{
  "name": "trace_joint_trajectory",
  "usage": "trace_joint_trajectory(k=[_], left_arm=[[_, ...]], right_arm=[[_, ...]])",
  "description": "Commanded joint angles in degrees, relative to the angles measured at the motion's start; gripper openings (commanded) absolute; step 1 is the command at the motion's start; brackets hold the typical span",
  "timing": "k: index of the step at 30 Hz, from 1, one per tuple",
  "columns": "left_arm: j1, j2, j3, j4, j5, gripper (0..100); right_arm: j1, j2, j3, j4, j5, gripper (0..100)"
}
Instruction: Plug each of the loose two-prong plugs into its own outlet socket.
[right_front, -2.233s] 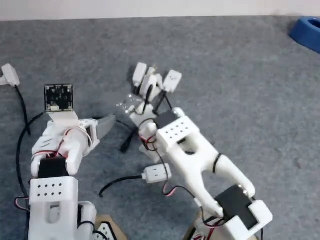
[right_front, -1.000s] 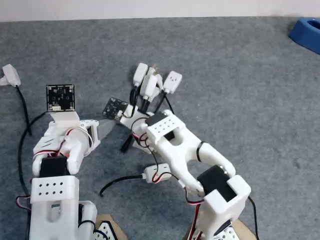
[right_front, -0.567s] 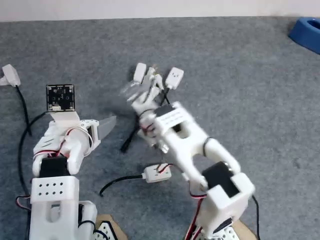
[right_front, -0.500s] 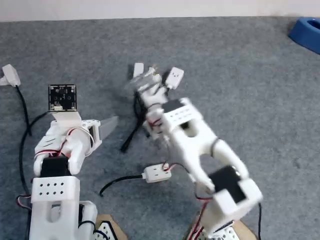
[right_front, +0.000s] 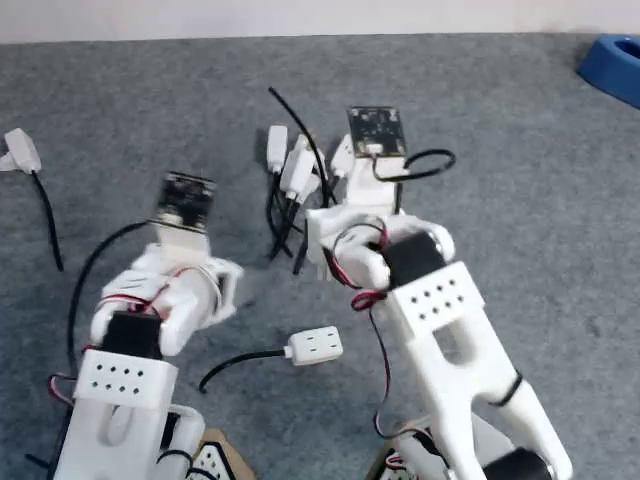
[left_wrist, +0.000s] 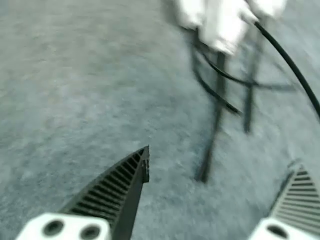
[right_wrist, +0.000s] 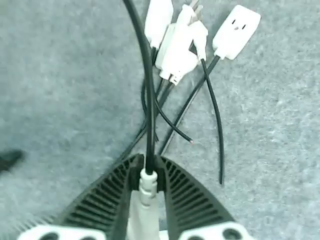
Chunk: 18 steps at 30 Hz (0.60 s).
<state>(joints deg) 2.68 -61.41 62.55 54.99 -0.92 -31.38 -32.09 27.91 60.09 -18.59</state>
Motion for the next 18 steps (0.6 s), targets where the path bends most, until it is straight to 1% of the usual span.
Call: trace_joint_trajectory(k=[1, 3, 9, 18], left_arm=[[8.7, -0.6, -2.5, 4.1, -2.6, 41], [10.9, -0.6, -3.2, 4.7, -2.6, 41], [12.2, -0.6, -7.5, 7.1, -3.3, 41], [16.7, 0.0, -7.3, 6.6, -3.2, 41]], right_arm=[[-0.1, -3.5, 2.4, -3.2, -2.6, 0.6], [0.7, -3.5, 5.1, -6.2, -3.5, 0.6], [-0.2, -3.5, 14.3, -16.8, -4.2, 0.6], [-4.7, -4.1, 16.1, -17.4, -4.6, 0.6]])
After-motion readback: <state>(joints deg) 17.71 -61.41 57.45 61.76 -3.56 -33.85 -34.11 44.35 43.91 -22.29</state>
